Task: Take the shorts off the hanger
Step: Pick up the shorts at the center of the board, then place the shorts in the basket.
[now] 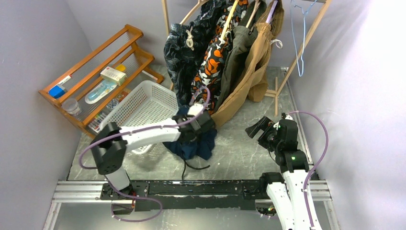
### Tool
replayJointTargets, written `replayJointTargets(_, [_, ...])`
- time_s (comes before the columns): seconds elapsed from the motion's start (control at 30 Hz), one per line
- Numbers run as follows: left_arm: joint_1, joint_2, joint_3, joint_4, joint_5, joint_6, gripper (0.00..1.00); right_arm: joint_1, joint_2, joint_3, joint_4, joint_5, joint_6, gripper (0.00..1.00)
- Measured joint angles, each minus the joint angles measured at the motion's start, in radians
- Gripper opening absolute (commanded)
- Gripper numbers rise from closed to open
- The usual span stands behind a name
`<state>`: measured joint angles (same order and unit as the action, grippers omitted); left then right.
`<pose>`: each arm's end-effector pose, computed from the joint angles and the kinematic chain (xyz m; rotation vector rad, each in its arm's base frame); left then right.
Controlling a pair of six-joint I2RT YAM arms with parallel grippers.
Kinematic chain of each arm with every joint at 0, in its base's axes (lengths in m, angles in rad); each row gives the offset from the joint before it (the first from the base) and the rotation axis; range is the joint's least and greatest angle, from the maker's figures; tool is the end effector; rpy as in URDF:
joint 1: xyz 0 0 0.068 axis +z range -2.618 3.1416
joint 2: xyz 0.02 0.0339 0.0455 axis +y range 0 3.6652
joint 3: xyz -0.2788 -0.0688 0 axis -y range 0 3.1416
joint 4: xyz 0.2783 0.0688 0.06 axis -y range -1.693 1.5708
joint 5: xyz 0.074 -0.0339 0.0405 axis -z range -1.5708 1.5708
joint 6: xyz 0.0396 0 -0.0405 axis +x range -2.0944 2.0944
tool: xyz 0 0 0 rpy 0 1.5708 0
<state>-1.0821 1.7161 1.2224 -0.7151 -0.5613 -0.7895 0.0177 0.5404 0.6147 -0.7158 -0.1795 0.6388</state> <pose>0.1932 -0.3185 0.2098 0.2323 2.4745 0.0587 0.1444 0.0096 0.2698 0.5925 2.1792 0.5567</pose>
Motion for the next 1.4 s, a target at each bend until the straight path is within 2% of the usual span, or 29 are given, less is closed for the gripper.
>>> replayJointTargets(0.3, [0.175,-0.296,0.133,-0.101,-0.078,0.154,0.07,0.0,-0.014,0.0,0.0,0.007,0.0,0.91])
replayJointTargets(0.53, [0.305,-0.396,0.303,-0.09,-0.108,0.347,0.07,0.0,-0.002,0.0,0.0,0.007,0.0,0.91])
replayJointTargets(0.7, [0.508,-0.34,0.381,-0.091,-0.065,0.438,0.07,0.0,-0.011,0.0,0.0,0.008,0.0,0.91])
replayJointTargets(0.9, [0.702,-0.277,0.236,-0.011,0.153,0.484,0.07,0.0,-0.011,0.0,0.0,0.008,0.0,0.91])
replayJointTargets(1.13, [0.753,-0.165,0.133,0.042,0.396,0.531,0.07,0.0,-0.01,0.0,0.0,0.007,0.0,0.91])
replayJointTargets(1.4, [0.791,-0.058,0.133,0.097,0.518,0.578,0.07,0.0,0.001,0.0,0.0,0.003,0.0,0.92])
